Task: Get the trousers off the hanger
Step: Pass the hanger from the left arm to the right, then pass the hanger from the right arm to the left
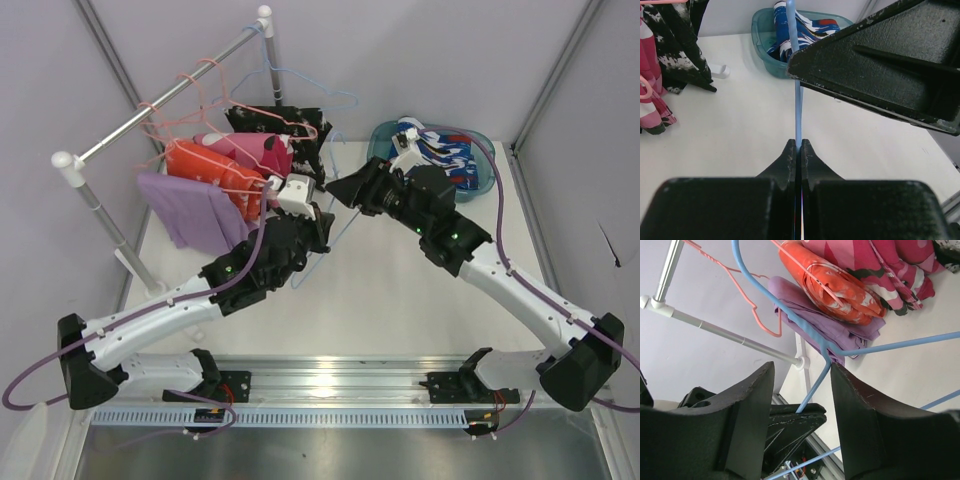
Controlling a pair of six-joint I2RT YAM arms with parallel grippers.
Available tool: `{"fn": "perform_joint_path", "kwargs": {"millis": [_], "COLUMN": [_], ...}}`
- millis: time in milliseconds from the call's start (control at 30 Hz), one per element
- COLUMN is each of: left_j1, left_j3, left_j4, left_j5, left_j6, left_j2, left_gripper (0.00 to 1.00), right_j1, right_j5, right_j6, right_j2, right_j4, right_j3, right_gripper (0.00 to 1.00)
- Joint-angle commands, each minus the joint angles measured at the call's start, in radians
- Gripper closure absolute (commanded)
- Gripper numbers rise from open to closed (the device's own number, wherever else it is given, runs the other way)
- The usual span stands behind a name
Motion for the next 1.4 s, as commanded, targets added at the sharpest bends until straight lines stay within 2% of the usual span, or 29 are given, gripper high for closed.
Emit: {"fn": "perform_joint_path", "kwargs": {"millis": [0, 367, 433, 467, 533, 567, 633, 667, 733, 767, 833, 933, 1033, 1133, 1233, 1367], "left_j1": [-0.014, -0.021, -0.023, -0.023, -0.024, -0.026, -0.024, -0.024, -0.024, -0.024, -0.024, -0.024, -0.021, -0.014, 0.011, 0.075], "left_j3": [0.032, 0.038, 0.041, 0.042, 0.044, 0.044, 0.044, 0.051, 0.061, 0.068, 0.074, 0.079, 0.062, 0.042, 0.079, 0.121], "left_j4": [0.065, 0.083, 0.083, 0.083, 0.083, 0.082, 0.083, 0.077, 0.039, 0.028, -0.005, -0.019, -0.003, 0.056, 0.036, -0.018], "left_j5": [-0.03, -0.038, -0.022, -0.015, 0.017, 0.028, 0.051, 0.074, 0.084, 0.085, 0.084, 0.102, 0.171, 0.26, 0.335, 0.372], "left_j6": [-0.004, 0.014, 0.014, 0.017, 0.024, 0.037, 0.045, 0.05, 0.051, 0.054, 0.065, 0.123, 0.213, 0.33, 0.411, 0.439], "left_j2": [0.006, 0.011, 0.017, 0.02, 0.02, 0.02, 0.003, -0.003, -0.033, -0.046, -0.087, -0.145, -0.191, -0.244, -0.219, -0.161], "left_gripper": [1.0, 1.0, 1.0, 1.0, 1.0, 0.97, 0.89, 0.79, 0.69, 0.56, 0.42, 0.31, 0.24, 0.24, 0.26, 0.27], "right_j1": [0.006, 0.013, 0.011, 0.013, 0.011, 0.013, 0.008, 0.003, -0.033, -0.05, -0.107, -0.17, -0.202, -0.216, -0.221, -0.222], "right_j5": [0.032, 0.018, 0.008, 0.003, -0.005, -0.005, -0.021, -0.041, -0.13, -0.167, -0.293, -0.409, -0.512, -0.641, -0.782, -0.891], "right_j6": [-0.028, -0.048, -0.053, -0.054, -0.068, -0.089, -0.123, -0.141, -0.168, -0.177, -0.188, -0.235, -0.312, -0.379, -0.364, -0.39], "right_j2": [0.012, 0.05, 0.052, 0.055, 0.061, 0.061, 0.069, 0.069, 0.064, 0.061, 0.064, 0.078, 0.096, 0.115, 0.124, 0.104], "right_j4": [0.037, -0.004, -0.001, -0.001, 0.001, -0.025, -0.055, -0.064, -0.059, -0.05, -0.082, -0.192, -0.31, -0.4, -0.418, -0.438], "right_j3": [0.024, 0.058, 0.058, 0.061, 0.076, 0.103, 0.134, 0.145, 0.159, 0.16, 0.179, 0.234, 0.291, 0.334, 0.352, 0.357], "right_gripper": [0.48, 0.6, 0.72, 0.82, 0.9, 0.99, 1.0, 1.0, 1.0, 1.0, 1.0, 1.0, 1.0, 0.98, 0.98, 0.98]}}
